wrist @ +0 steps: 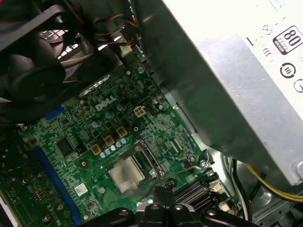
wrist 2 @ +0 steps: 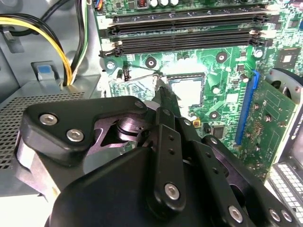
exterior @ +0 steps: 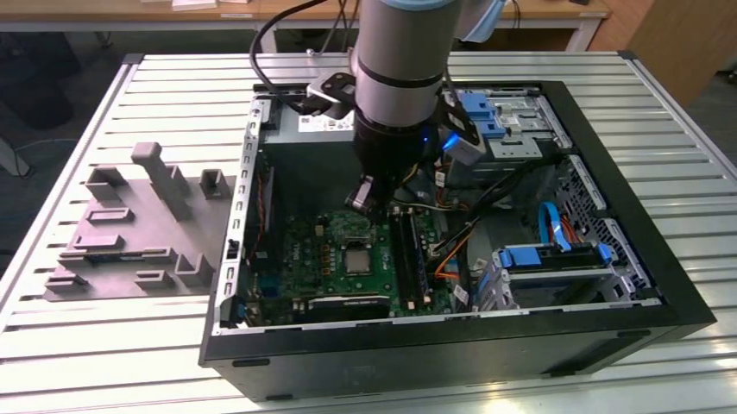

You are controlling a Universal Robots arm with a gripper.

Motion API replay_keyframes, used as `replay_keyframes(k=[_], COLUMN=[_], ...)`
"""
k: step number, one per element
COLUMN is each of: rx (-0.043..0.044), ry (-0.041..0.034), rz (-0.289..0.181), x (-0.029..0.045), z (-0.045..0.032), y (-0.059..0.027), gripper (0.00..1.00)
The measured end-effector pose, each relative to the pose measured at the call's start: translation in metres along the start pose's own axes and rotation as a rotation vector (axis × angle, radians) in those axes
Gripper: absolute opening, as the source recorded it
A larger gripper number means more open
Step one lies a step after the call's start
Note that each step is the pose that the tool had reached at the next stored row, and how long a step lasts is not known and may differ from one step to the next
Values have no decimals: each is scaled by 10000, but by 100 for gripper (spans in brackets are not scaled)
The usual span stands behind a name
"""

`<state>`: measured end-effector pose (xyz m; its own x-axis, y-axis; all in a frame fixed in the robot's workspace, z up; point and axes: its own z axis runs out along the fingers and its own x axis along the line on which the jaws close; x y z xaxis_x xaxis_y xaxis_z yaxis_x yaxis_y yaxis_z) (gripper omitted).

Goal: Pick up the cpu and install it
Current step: 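Close the cpu cover, then install the first cpu locking lever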

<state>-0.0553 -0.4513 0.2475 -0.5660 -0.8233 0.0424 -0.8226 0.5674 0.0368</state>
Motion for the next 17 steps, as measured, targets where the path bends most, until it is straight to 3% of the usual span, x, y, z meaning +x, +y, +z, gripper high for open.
replay_keyframes(k=[17], rx=[-1], ry=[-3], rz=[-35], x=[53], z=[2], y=[-10], gripper=[11])
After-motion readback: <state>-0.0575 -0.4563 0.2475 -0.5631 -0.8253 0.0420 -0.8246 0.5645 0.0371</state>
